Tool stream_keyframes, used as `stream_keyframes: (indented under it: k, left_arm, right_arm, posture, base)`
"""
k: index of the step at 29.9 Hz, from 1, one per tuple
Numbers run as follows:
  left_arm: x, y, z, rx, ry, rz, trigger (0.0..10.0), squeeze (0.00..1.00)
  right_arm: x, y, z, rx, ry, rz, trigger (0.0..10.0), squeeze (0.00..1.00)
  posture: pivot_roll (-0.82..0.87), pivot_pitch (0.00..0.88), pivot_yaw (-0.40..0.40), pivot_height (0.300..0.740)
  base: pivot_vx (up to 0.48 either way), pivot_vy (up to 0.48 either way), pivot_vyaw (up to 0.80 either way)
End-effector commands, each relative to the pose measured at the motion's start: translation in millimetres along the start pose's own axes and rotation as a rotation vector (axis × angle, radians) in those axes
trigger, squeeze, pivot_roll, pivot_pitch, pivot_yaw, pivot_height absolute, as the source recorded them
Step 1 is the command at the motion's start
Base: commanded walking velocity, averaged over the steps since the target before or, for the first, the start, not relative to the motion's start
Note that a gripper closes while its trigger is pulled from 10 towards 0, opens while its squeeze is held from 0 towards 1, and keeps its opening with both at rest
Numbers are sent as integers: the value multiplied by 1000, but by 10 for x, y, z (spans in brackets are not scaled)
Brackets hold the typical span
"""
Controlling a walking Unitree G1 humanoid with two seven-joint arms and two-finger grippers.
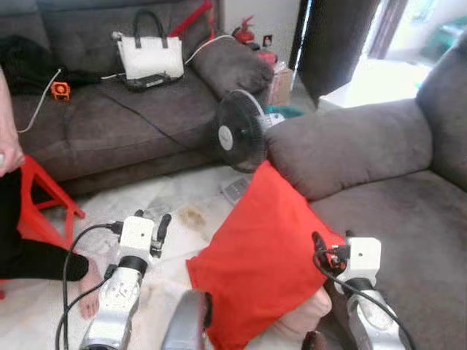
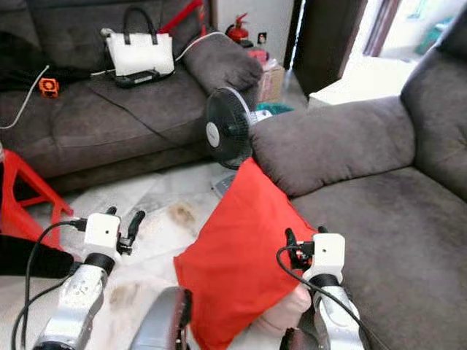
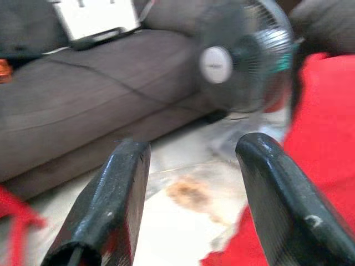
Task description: Move the pillow to the sofa from floor
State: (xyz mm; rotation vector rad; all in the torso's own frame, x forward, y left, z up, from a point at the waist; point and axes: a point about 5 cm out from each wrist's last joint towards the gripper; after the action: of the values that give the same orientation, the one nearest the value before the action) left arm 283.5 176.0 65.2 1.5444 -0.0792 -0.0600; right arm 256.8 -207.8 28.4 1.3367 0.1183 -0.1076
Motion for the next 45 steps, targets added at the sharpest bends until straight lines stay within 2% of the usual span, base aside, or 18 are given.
stream_keyframes:
  k: [1, 11, 38, 45]
  left_arm:
    - [4, 5, -38, 10, 1, -6, 10000, 0]
    - [13, 11, -48, 11, 2, -7, 10000, 0]
    - [3, 2, -48, 9, -6, -14, 10000, 0]
    - [0, -5, -69, 16, 4, -19, 10000, 0]
  right_arm:
    - [-1, -9, 19, 10, -15, -8, 10000, 0]
    - [9, 0, 4, 16, -19, -6, 10000, 0]
    - [3, -16, 2, 7, -27, -13, 10000, 0]
    - [-2, -47, 5, 0, -18, -31, 10000, 0]
  posture:
    - [124, 0, -54, 560]
    - [124, 0, -53, 560]
    - [124, 0, -49, 560]
    - [125, 0, -48, 560]
  base:
    - [0, 0, 0]
    - [48, 0, 0]
    - [302, 0, 0]
    - [71, 0, 0]
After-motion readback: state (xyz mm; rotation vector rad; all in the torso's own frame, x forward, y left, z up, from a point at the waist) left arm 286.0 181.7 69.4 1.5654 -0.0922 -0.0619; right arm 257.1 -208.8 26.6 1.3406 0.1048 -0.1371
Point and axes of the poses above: a point about 5 cm out from each wrist's last joint towards the gripper, its own x axis pointing out of the wrist towards the gripper, its own y axis along the axis of the wrist's last joint, z = x × y, and after that the axes turned 13 degrees about -x, right-handed
